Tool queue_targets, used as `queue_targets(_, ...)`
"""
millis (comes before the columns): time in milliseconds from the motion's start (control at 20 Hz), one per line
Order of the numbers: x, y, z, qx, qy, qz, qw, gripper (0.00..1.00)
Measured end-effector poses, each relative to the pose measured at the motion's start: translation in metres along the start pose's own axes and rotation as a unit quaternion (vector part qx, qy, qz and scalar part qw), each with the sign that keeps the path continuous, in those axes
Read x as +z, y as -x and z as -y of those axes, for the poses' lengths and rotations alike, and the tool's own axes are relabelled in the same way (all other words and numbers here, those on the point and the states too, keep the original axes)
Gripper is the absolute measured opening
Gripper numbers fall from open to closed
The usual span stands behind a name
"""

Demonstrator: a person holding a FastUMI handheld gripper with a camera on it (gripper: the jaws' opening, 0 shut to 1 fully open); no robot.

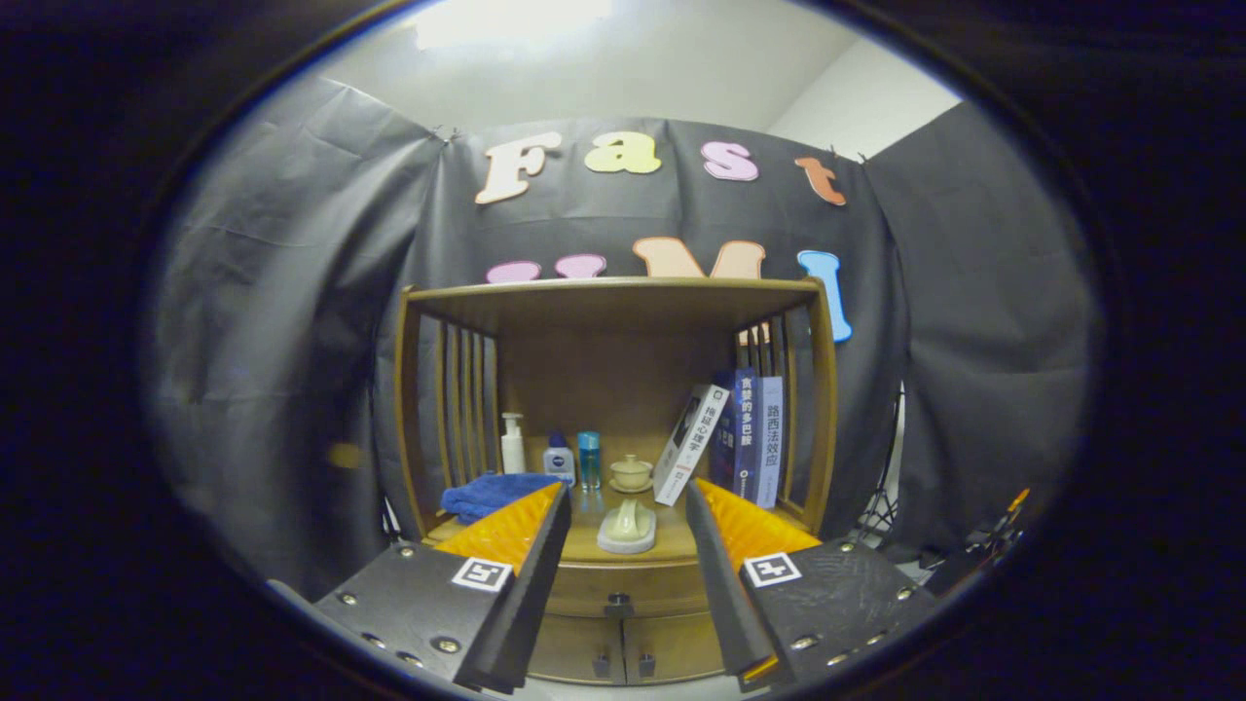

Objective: Pull open the drawer, take out the items inside it, and place them on the countertop above the cabinet.

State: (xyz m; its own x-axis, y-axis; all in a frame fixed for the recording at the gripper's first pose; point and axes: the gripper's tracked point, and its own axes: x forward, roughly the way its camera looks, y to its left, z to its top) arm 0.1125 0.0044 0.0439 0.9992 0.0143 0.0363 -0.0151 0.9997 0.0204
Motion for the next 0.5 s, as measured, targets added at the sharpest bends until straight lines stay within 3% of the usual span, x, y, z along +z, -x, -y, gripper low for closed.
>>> queue_targets(500, 0.000, 0.036, -0.006, -0.010, 0.005, -0.006, 1.000, 0.72)
